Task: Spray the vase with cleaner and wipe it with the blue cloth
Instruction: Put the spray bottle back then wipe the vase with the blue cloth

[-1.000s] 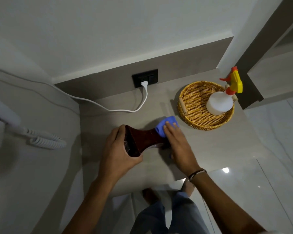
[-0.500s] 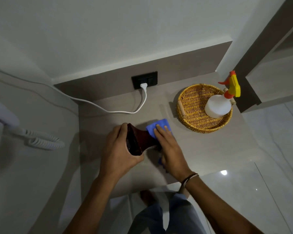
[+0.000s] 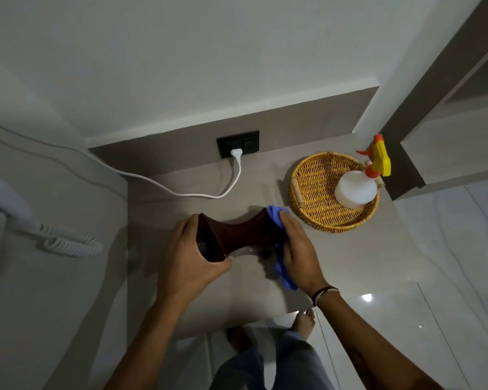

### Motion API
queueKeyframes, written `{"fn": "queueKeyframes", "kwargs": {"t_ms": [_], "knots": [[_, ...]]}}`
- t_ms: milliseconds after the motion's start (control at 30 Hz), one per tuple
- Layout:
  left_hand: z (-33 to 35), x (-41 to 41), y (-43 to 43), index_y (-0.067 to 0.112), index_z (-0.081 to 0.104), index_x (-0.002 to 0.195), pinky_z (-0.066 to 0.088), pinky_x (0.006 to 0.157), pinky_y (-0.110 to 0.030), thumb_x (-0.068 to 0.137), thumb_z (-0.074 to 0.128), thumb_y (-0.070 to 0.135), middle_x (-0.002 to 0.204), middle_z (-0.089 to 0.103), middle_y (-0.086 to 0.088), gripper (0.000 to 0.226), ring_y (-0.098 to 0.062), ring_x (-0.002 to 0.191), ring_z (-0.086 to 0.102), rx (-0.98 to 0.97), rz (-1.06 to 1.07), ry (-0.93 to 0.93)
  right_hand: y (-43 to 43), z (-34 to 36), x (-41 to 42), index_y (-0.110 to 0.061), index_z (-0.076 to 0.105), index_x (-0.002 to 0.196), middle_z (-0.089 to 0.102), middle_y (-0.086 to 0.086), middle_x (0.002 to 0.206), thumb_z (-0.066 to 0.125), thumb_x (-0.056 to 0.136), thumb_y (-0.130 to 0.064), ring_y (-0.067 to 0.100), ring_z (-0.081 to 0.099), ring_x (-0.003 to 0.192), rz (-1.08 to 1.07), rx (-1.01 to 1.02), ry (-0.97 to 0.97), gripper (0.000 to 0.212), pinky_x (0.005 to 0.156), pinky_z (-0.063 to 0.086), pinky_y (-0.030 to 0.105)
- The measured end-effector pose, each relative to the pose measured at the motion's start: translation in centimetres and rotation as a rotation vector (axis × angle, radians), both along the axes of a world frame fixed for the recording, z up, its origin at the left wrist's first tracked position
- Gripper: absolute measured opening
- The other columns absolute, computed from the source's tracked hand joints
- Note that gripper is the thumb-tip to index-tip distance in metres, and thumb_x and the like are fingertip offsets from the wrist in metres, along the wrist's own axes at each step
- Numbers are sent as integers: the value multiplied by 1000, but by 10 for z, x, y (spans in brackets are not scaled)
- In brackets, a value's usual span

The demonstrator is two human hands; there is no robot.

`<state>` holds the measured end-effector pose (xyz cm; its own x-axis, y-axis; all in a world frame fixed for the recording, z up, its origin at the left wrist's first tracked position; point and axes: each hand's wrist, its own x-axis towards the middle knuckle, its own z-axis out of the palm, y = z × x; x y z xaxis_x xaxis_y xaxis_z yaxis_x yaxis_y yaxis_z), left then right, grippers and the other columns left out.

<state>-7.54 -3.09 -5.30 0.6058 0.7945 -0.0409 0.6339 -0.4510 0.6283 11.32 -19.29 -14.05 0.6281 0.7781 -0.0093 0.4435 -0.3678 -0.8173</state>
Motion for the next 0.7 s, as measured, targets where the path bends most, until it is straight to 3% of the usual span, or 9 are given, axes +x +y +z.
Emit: {"fn": "queueKeyframes", "kwargs": {"t_ms": [100,167,233,267,333,433,500,567,700], "knots": [[-2,-1,14,29,73,97,66,79,-49,54,94,55,96,79,7,54,-14,88,77,-241,135,-49,1,6,9,-4,54,152,59,15,152,37,101,21,29,61,133,-297,65,460,59,119,49,50],[-3,-2,19,27,76,98,67,82,-54,57,96,68,95,83,6,61,-16,89,80,-361,183,-74,3,11,12,-10,63,142,69,26,137,35,104,17,31,73,107,-379,114,834,55,95,64,46],[-3,0,21,29,75,112,65,91,-56,58,86,88,108,84,5,81,-19,100,80,-405,194,-65,7,19,11,-10,66,138,73,27,128,36,105,14,30,75,90,-406,160,1053,51,78,68,37],[-1,2,22,31,70,132,61,99,-57,58,76,97,124,81,4,99,-22,113,77,-409,193,-28,11,22,11,-7,65,139,73,28,125,36,105,14,30,75,86,-412,161,1091,49,73,69,34],[1,4,25,39,35,167,51,115,-58,61,56,108,155,64,-2,129,-29,140,63,-451,151,39,19,26,14,-3,63,140,73,27,116,36,105,14,31,73,80,-430,136,1120,47,65,69,34],[-1,-1,25,64,5,165,43,123,-48,64,68,100,170,45,8,124,-18,150,51,-542,-9,-2,28,32,23,3,64,137,73,20,97,38,105,14,29,69,67,-460,73,1108,42,56,66,33],[-7,-9,22,75,2,159,42,121,-43,55,88,89,172,38,14,136,-10,150,47,-519,-133,20,31,34,31,5,66,134,72,19,90,41,105,14,25,67,57,-486,38,1085,40,51,64,32],[-13,-14,20,72,7,161,46,117,-41,49,95,81,169,36,15,143,-8,147,47,-428,-192,34,32,35,35,5,66,133,71,18,87,41,104,14,21,67,52,-488,10,1059,39,48,63,30],[-30,-16,21,70,38,142,59,103,-47,53,95,55,138,56,21,107,-7,127,62,-226,-181,-120,25,22,32,-3,67,134,74,18,99,38,106,11,25,70,69,-485,37,896,43,57,64,29]]}}
